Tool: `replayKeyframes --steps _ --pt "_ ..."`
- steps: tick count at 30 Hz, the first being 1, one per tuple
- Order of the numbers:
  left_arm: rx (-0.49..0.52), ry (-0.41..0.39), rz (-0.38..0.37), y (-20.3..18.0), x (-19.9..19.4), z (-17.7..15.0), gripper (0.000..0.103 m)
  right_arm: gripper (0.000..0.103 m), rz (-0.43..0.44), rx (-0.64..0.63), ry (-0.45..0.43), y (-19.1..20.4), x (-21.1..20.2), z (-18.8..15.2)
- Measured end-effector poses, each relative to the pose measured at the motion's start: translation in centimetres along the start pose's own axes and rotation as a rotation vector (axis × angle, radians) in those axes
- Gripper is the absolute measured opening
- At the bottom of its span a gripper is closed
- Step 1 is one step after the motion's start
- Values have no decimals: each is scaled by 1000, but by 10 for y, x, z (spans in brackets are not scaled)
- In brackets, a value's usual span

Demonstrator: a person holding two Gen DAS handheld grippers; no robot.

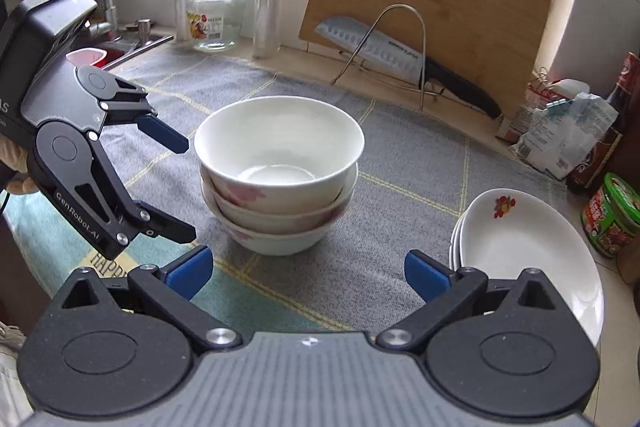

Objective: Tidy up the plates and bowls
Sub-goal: 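Move the left tool to the bowl stack rim while the right tool reaches its opposite rim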

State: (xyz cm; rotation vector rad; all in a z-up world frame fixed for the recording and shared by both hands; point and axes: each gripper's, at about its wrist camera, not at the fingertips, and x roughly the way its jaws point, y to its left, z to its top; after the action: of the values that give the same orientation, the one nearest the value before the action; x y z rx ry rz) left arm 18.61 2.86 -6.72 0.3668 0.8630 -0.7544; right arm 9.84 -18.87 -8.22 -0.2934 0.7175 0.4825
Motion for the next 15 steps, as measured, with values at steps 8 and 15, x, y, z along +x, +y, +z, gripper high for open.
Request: replayKeyframes --steps 8,15 --pt "70 20 2 -9 3 13 94 103 116 -141 27 -13 34 5" --pt "151 55 -45 -6 16 19 92 103 201 -273 65 -14 52 13"
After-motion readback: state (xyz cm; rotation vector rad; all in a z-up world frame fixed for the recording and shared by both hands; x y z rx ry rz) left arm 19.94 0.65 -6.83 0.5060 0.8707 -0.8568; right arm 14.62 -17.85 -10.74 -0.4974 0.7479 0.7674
